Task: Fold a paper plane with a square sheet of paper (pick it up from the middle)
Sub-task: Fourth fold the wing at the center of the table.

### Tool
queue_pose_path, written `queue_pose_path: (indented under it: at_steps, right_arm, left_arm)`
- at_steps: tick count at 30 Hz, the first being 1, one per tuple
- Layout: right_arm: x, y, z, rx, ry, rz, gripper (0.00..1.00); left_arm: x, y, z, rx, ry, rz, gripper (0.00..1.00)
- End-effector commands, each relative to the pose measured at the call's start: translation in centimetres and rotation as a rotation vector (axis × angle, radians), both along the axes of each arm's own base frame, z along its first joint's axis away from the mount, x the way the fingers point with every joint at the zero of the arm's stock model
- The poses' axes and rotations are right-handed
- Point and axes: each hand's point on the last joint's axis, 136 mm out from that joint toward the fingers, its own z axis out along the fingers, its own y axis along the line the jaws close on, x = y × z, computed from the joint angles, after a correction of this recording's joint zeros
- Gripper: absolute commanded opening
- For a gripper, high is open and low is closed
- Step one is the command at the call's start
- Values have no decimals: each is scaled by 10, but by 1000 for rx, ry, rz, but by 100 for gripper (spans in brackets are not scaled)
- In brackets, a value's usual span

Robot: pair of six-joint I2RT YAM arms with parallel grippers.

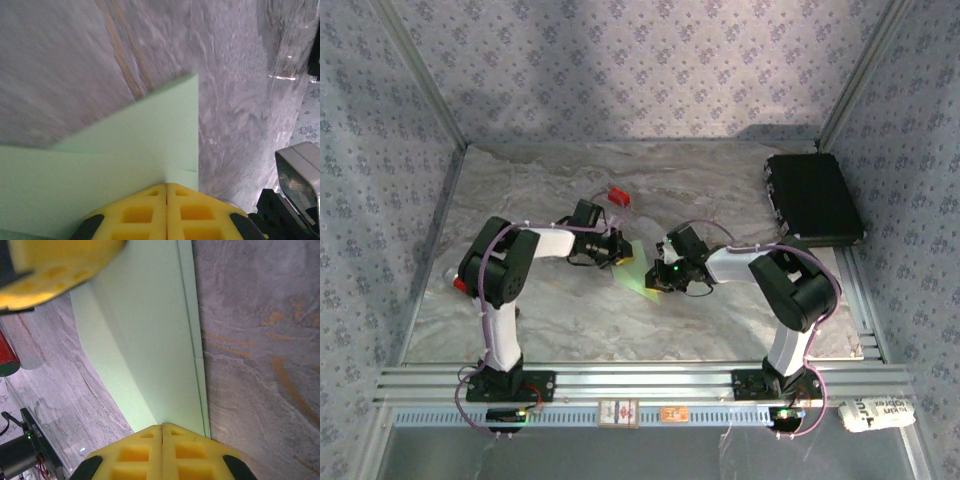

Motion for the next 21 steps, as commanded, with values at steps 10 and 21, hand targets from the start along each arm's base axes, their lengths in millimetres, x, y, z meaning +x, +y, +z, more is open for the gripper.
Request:
queue_pose_path:
  at_steps: [10,21]
  right_arm:
    - [-22,-22,-31,-120,95,-17,0]
    - [-20,-20,-28,-111,95,-18,0]
  left_arm:
    - [53,44,-4,85,-61,45,9]
    - [51,33,53,74,-178,78,18]
